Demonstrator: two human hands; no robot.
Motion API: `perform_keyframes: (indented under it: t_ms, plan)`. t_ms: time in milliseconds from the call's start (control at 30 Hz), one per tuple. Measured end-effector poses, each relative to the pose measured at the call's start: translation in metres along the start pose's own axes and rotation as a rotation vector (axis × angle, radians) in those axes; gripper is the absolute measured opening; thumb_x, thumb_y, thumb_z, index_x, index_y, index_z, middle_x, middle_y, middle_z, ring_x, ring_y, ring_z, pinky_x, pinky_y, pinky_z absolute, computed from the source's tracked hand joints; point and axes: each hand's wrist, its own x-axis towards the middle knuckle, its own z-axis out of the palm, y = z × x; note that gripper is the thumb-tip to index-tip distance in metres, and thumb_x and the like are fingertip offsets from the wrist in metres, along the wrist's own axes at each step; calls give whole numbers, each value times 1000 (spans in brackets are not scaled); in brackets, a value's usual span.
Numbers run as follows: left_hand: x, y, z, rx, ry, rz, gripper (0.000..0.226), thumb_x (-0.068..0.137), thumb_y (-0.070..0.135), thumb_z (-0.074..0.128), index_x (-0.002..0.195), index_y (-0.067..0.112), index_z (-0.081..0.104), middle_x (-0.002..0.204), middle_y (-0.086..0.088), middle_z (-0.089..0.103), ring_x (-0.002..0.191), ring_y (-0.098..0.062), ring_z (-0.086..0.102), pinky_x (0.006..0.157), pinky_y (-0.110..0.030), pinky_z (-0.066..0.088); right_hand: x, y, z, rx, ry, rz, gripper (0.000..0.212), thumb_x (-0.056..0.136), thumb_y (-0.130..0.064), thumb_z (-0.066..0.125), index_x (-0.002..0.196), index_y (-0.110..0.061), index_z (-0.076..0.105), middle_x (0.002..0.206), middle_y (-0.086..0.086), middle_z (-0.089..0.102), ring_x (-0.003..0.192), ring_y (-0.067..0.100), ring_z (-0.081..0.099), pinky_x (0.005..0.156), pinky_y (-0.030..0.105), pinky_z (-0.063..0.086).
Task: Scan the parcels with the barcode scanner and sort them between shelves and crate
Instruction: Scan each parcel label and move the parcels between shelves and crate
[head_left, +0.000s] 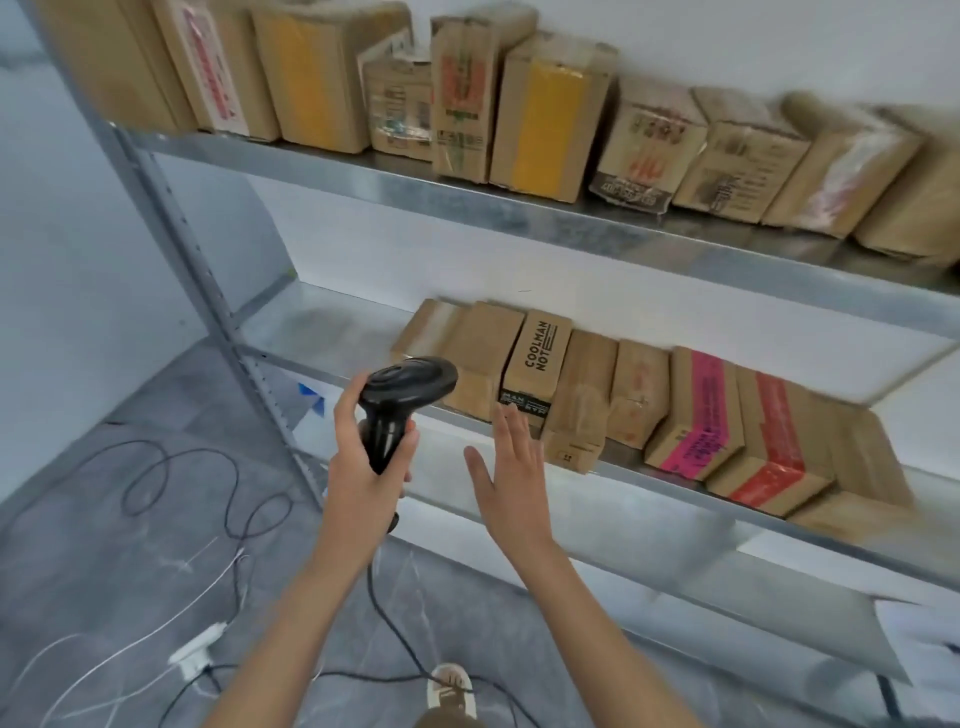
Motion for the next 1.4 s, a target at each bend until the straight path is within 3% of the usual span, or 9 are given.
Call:
perform_keyframes:
  t_ms: [167,300,467,567,667,867,1067,1300,1400]
  plan:
    - [47,-24,-20,12,62,-49,68,100,19,61,132,67,26,85,0,63,61,-20,59,62,-49,55,53,-23,28,3,-49,-45,64,107,-43,33,159,-23,2,168,-1,-4,154,13,-10,121,28,-11]
    - [88,-40,-23,24,104,-97,77,99,16,62,118,81,26,94,-1,66,67,-35,63,64,-55,58,89,-33,49,5,-81,-44,65,107,-44,32,160,-25,-1,168,-3,-6,150,8,-17,123,30,-9]
    - [117,-72,-25,34,95,-117,78,99,15,62,119,80,24,86,5,67,61,-20,63,60,-43,58,121,-40,77,10,-126,-40,63,107,-44,30,159,-25,0,167,-5,-8,152,10,-17,125,35,-6]
    - [130,-88,-31,22,111,-141,73,99,12,62,130,67,25,88,-3,68,60,-22,63,56,-34,56,133,-50,91,36,-94,-68,61,108,-40,33,159,-27,3,168,-3,-4,153,10,-14,121,25,-11]
    - [147,-105,-42,-10,85,-187,67,99,11,61,140,50,25,88,-9,67,60,-25,62,55,-28,56,147,-60,107,29,-72,-62,61,108,-37,35,157,-30,0,168,-2,-5,152,12,-16,122,28,-10]
    - [190,-142,-60,-42,-54,-231,66,99,13,61,145,43,25,79,-9,64,57,-19,60,54,-31,53,196,-72,144,-176,-68,154,65,107,-42,30,159,-24,-5,166,3,-16,151,26,-22,119,35,-16]
    - [224,-163,-75,-107,-161,-247,78,98,13,62,120,79,26,77,-9,65,60,-23,60,55,-39,53,251,-70,167,-385,-95,366,77,103,-53,32,159,-19,-9,165,14,-18,150,39,-20,121,52,-9]
    - [234,-176,-81,-192,-168,-252,69,98,13,63,131,61,27,70,2,65,55,-19,58,54,-31,52,244,-71,189,-500,-82,362,86,96,-60,42,160,-21,-1,166,17,-12,152,39,-13,121,54,-9]
    - [231,-182,-83,-213,-154,-283,67,98,14,64,141,49,26,71,-3,64,55,-19,58,54,-31,52,223,-82,198,-502,-63,327,82,96,-60,43,160,-22,10,167,16,-2,153,39,-1,121,54,-3]
